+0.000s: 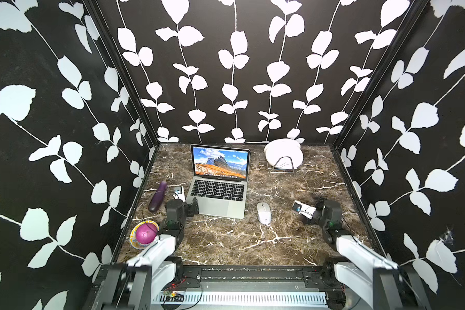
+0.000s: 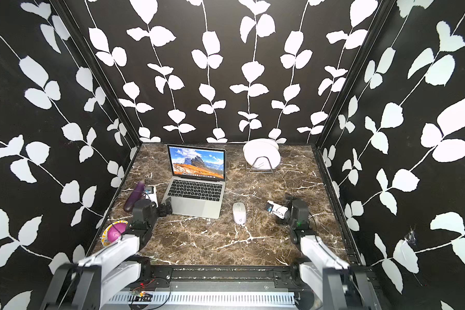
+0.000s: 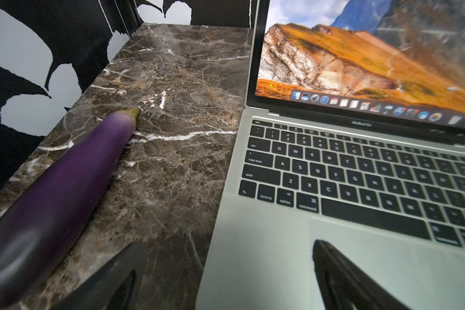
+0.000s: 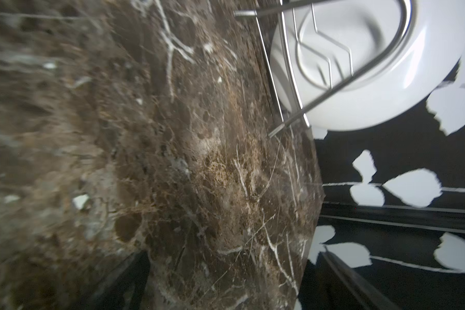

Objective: Insert the wireless mouse receiver into the laptop
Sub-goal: Pick up the mouse from the center of the board.

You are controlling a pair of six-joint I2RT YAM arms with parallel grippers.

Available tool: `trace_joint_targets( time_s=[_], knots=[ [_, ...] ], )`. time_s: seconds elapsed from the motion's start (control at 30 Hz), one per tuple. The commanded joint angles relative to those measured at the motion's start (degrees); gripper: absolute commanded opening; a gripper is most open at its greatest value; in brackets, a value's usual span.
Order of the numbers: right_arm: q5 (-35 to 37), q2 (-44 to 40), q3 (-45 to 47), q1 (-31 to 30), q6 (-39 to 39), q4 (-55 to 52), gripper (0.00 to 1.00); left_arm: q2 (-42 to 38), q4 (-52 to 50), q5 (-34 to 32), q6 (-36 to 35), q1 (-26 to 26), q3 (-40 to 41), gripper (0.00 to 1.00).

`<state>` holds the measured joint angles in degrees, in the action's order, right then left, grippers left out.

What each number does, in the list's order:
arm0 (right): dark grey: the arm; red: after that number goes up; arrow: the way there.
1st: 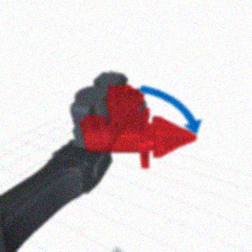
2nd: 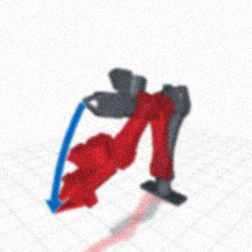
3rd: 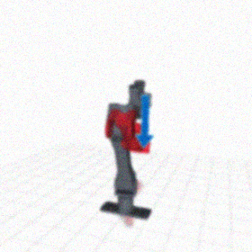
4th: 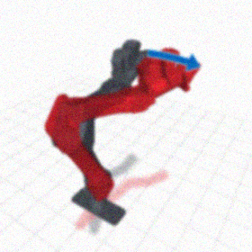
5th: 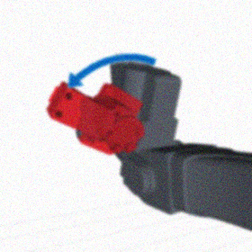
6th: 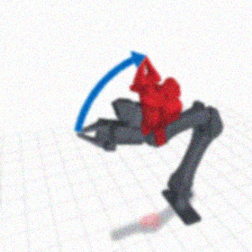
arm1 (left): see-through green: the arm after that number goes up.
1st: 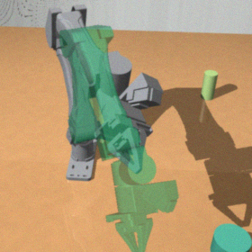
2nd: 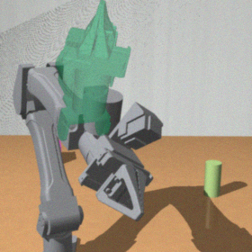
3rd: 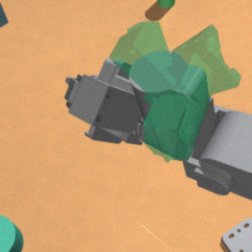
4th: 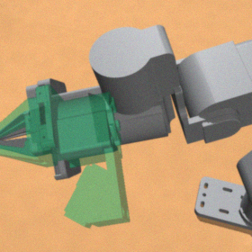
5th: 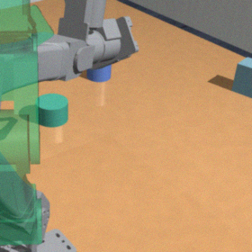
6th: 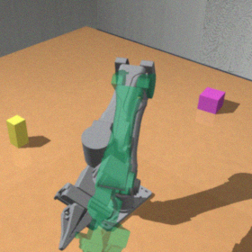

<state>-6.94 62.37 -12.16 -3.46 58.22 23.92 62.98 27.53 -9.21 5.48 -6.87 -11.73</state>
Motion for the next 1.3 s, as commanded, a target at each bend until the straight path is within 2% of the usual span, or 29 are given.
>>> trace_joint_targets(
  time_s=[0.0, 0.37, 0.43, 0.47, 0.5, 0.53, 0.6, 0.67, 0.7, 0.73, 0.77, 0.83, 0.87, 0.9, 0.93, 1.0, 1.07, 1.17, 1.2, 1.27],
  knots=[
    [6.66, 26.38, -9.86, 3.71, -58.57, 28.87, 0.99, 27.63, 30.22, -6.15, -11.3, 1.78, -9.63, 0.99],
    [6.99, 26.38, -10.09, 3.61, -58.39, 28.59, 1.0, 27.25, 29.52, -6.02, -10.9, 1.86, -9.63, 0.98],
    [12.43, 22.52, -12.61, 1.66, -57.14, 21.98, 0.99, 24.15, 24.96, -6.1, -10.34, 1.95, -10.57, 0.98],
    [18.63, 18.4, -15.11, -0.94, -56.53, 13.36, 0.99, 22.32, 21.31, -6.72, -11.14, 1.89, -11.9, 0.98],
    [24.65, 13.88, -18.48, -2.93, -57.7, 6.13, 1.0, 19.92, 12.74, -9.64, -10.16, 1.72, -16.0, 0.99],
    [27.52, 10.06, -21.8, -3.88, -60.89, -0.38, 0.99, 17.34, 2.37, -13.15, -8.81, 1.68, -20.88, 0.98],
    [25.78, 2.02, -27.82, -4.25, -72.77, -14.45, 0.99, 14.7, -11.61, -18.86, -7.76, 1.55, -30.35, 0.99],
    [23.23, -2.12, -24.57, -4.23, -84.39, -11.63, 0.99, 12.18, -23.9, -20.4, -3.17, 1.51, -37.98, 0.98],
    [19.15, -3.32, -20.67, -3.75, -92.67, -6.65, 1.0, 10.65, -29.7, -18.79, 0.71, 1.58, -41.23, 0.98],
    [10.52, -3.17, -18.8, -1.79, -95.46, -2.69, 1.0, 9.23, -34.11, -14.4, 4.7, 1.52, -42.77, 0.97],
    [6.35, -1.61, -20.89, -1.71, -95.9, -5.69, 0.99, 7.06, -35.45, -10.48, 8.32, 0.91, -42.4, 0.93],
    [14.44, 3.04, -31.21, -6.63, -95.16, -29.99, 0.99, 1.05, -35.52, -8.06, 15.99, -2.69, -38.85, 0.92],
    [20.21, 5.31, -34.29, -9.94, -94.4, -38.85, 1.0, -1.69, -34.9, -8.29, 18.6, -5.42, -36.46, 0.92],
    [23.03, 6.7, -35.62, -13.27, -93.9, -44.33, 1.0, -3.83, -35.02, -9.24, 20.62, -8.49, -34.54, 0.92],
    [24.69, 7.0, -34.98, -15.56, -94.07, -46.57, 1.0, -5.5, -34.77, -9.87, 21.98, -11.81, -32.3, 0.91],
    [24.77, 5.12, -29.55, -18.99, -96.6, -43.82, 1.0, -7.33, -34.02, -10.91, 23.68, -18.31, -28.51, 0.9],
    [16.88, 4.13, -27.31, -22.62, -97.14, -39.64, 0.99, -6.99, -33.85, -13.49, 23.6, -25.58, -25.42, 0.88],
    [28.71, 14.37, -40.39, -39.91, -96.6, -55.07, 0.99, -4.7, -33.88, -18.04, 22.08, -32.77, -23.33, 0.87],
    [31.41, 17.88, -44.24, -43.89, -97.55, -59.51, 0.99, -4.15, -33.98, -18.7, 22.45, -34.94, -23.03, 0.87],
    [31.02, 22.64, -47.5, -47.46, -98.54, -61.2, 0.99, -3.59, -33.04, -17.6, 24.38, -36.08, -22.18, 0.88]
  ],
)
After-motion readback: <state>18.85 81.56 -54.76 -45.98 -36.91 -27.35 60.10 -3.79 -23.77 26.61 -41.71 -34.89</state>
